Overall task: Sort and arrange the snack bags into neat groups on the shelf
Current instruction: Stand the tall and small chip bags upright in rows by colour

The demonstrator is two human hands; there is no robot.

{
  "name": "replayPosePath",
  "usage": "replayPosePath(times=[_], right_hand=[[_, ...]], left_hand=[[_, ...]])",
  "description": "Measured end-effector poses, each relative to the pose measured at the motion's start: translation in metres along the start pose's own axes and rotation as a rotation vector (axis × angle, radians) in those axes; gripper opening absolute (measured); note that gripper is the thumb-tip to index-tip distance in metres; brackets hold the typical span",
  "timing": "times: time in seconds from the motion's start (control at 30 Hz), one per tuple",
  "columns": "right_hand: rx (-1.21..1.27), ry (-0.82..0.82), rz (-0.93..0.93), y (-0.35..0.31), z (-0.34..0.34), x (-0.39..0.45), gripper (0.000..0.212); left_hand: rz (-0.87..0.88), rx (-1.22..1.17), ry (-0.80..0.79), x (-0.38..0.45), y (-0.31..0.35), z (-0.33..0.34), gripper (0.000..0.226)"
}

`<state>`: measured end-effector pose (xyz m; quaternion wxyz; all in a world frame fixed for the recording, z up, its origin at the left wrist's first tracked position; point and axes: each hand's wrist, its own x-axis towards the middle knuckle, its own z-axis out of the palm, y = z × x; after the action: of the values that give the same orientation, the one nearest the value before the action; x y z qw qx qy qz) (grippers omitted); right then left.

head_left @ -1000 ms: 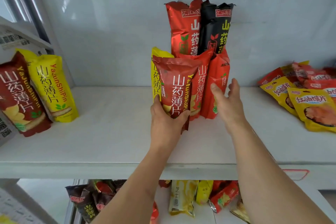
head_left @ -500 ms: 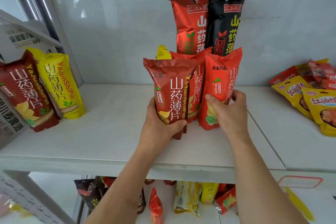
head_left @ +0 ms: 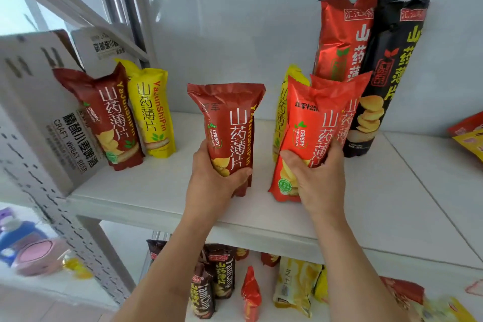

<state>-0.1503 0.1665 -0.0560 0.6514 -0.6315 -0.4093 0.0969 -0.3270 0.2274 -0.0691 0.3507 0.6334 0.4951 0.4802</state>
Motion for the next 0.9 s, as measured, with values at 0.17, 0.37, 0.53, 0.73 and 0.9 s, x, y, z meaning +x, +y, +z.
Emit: replayPosePath(times=[0.17,0.37,0.53,0.73,0.9], right_hand=[[0.034,-0.05,-0.034,-0.009,0.044,-0.012,0.087],[0.034,-0.146,-0.062,-0.022,0.104,-0.02,0.086],[0.04,-0.226,-0.075,-0.04,0.159,-0.025,0.086],[0.05,-0.259,-0.075,-0.048,0.215,-0.026,0.074],[0.028,-0.247,-0.095,-0.053,0.248,-0.028,0.076]], left_hand=[[0.008,0.096,0.131,0.013,-0.018,-0.045,0.095],[0.029,0.196,0.253,0.023,-0.036,-0.094,0.095],[0.0,0.201,0.327,0.034,-0.05,-0.136,0.092],[-0.026,0.209,0.356,0.047,-0.072,-0.175,0.086],[-0.011,0.255,0.368,0.056,-0.081,-0.194,0.087]])
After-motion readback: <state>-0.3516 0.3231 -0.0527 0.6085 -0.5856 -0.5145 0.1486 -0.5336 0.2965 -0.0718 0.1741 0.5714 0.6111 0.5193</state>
